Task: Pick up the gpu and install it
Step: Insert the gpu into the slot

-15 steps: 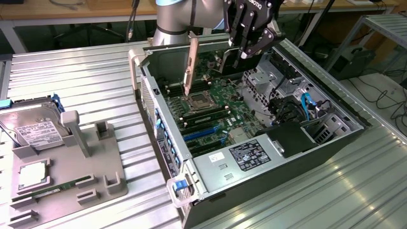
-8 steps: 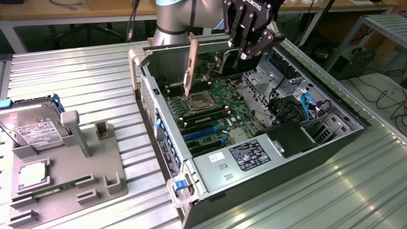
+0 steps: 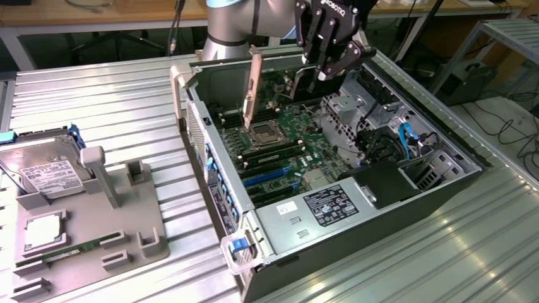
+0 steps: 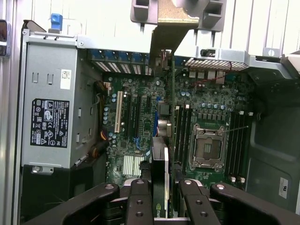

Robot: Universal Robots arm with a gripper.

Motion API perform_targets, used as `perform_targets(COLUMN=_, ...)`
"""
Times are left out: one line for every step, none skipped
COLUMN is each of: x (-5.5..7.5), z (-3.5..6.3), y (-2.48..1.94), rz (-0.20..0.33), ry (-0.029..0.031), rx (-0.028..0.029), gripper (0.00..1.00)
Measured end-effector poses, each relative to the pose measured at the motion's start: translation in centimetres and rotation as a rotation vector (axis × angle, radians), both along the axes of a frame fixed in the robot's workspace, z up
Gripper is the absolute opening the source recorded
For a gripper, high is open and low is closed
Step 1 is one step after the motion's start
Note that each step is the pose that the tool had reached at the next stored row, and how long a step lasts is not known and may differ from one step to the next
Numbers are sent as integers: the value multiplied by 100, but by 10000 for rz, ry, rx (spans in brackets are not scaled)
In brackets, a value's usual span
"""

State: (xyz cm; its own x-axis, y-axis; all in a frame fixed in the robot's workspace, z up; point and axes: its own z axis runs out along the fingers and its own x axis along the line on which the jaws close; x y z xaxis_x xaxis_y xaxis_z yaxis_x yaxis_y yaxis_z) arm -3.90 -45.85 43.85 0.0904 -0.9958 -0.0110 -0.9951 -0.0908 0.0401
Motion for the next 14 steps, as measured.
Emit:
perform_targets(x=0, z=-5, y=0, rz=0, ry=1, rx=0, gripper=27)
perform_targets(x=0, z=-8, y=0, rz=0, ry=2, rx=0, gripper=27)
perform_targets(x=0, z=-12, y=0, rz=-1, ry=3, rx=0, gripper=27)
perform_targets(x=0, z=-18, y=0, rz=0, ry=4, rx=0, gripper=27)
perform_targets(x=0, z=-27, y=0, rz=0, ry=4, rx=0, gripper=27)
perform_targets(x=0, z=-33, y=0, rz=0, ry=5, rx=0, gripper=27)
perform_targets(x=0, z=-40, y=0, rz=-2, ry=5, rx=0, gripper=27)
perform_targets(x=0, z=-47, y=0, rz=-3, ry=5, rx=0, gripper=27)
perform_targets(x=0, z=-54, y=0, rz=-4, ry=5, rx=0, gripper=27)
perform_targets(x=0, z=-58, y=0, rz=-4, ry=6, rx=1, gripper=27)
perform_targets(x=0, z=-63, y=0, rz=-4, ry=6, rx=0, gripper=27)
perform_targets(x=0, z=-68, y=0, rz=-4, ry=7, rx=0, gripper=27)
perform_targets(x=0, z=-71, y=0, rz=-4, ry=7, rx=0, gripper=27)
perform_targets(x=0, z=-77, y=0, rz=-4, ry=7, rx=0, gripper=27)
